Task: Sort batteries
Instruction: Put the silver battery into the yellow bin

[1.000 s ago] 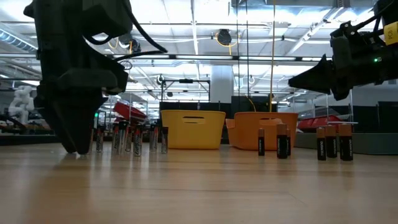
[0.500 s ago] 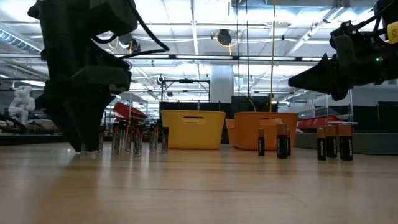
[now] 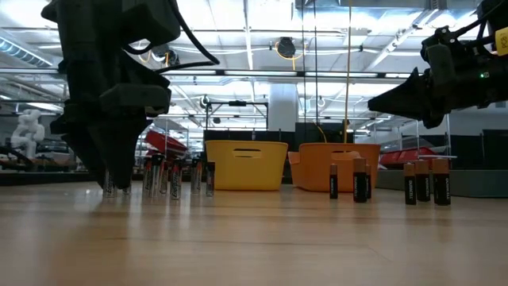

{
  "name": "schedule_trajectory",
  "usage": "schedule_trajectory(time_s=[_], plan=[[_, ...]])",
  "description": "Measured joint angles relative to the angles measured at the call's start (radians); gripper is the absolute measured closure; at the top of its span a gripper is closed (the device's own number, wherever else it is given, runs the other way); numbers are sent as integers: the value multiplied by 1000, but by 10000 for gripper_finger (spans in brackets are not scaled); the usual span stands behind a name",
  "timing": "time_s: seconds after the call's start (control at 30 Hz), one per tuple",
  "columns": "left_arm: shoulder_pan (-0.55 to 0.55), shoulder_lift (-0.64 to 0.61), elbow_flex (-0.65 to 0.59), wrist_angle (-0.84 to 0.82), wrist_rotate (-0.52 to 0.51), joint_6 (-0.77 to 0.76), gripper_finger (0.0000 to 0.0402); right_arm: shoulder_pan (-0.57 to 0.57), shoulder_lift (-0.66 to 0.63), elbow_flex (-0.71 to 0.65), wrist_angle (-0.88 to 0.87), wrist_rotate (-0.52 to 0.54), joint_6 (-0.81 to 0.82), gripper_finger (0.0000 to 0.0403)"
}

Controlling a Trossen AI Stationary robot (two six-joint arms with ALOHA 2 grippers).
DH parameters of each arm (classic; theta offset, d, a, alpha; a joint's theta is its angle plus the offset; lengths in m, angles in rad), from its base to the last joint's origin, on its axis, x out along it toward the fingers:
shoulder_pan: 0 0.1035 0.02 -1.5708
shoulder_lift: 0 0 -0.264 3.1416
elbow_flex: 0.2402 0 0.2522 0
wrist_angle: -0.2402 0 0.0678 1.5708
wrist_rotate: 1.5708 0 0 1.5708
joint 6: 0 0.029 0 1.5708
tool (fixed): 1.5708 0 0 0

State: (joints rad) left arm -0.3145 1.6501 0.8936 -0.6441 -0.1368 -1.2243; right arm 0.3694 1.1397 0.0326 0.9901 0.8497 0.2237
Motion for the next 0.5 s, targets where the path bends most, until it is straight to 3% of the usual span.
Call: schedule_trajectory(time_s=[0.23, 0.5], plan=[[-1, 0, 0, 0, 0, 2, 213, 0, 0, 0, 0, -6, 0, 355], [-1, 0, 0, 1, 0, 10, 289, 0, 0, 0, 0, -13, 0, 355]])
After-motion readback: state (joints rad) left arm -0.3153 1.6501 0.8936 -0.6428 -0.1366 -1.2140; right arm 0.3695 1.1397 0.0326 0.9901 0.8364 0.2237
